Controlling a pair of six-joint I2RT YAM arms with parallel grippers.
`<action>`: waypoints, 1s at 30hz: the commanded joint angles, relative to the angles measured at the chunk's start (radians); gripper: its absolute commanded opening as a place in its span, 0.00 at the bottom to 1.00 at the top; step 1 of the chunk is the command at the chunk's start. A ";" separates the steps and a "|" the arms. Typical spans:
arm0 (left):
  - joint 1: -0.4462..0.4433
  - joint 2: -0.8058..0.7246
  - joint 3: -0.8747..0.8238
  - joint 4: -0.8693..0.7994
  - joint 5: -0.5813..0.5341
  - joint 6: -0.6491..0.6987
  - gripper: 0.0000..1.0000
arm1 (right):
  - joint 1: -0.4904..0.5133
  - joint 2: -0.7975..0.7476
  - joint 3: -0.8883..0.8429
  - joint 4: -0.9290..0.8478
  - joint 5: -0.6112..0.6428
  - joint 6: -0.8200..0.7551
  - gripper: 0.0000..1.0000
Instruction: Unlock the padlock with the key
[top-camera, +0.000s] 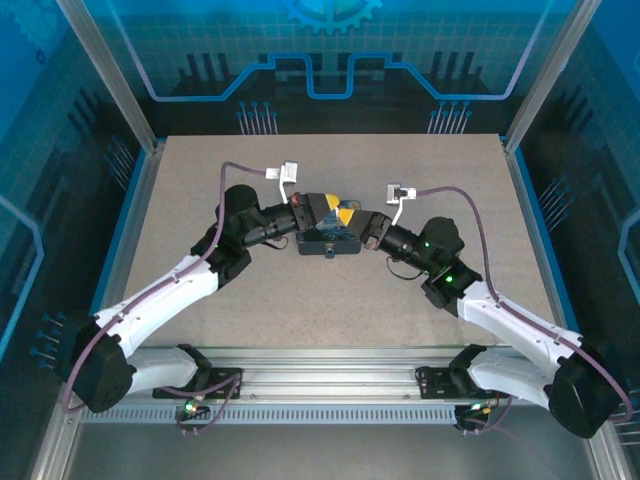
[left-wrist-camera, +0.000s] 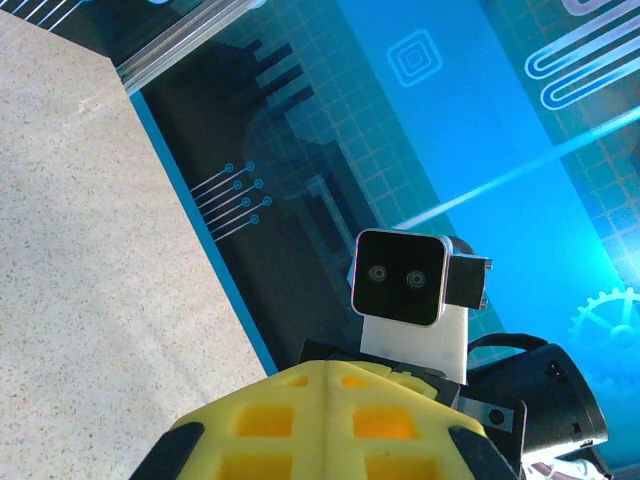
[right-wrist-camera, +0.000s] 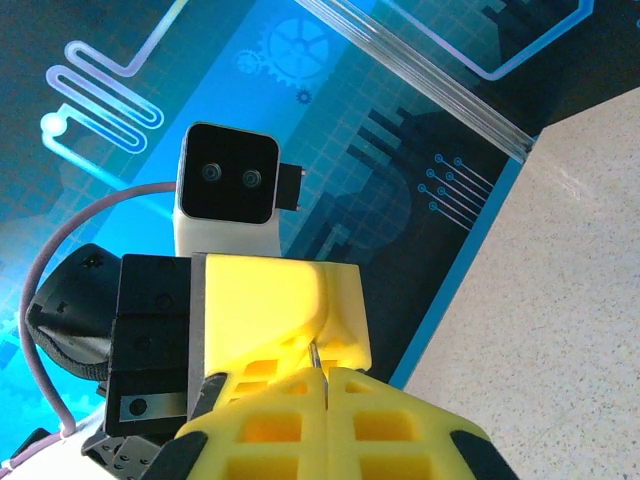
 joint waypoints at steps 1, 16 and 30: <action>-0.008 0.008 0.012 0.023 0.015 0.003 0.00 | -0.001 -0.014 0.012 -0.014 -0.002 -0.022 0.00; 0.062 -0.108 -0.053 -0.205 -0.073 0.068 0.77 | -0.094 -0.158 -0.013 -0.290 0.008 -0.116 0.00; 0.102 -0.115 -0.107 -0.570 -0.218 0.177 0.99 | -0.160 -0.231 0.020 -0.722 0.140 -0.348 0.00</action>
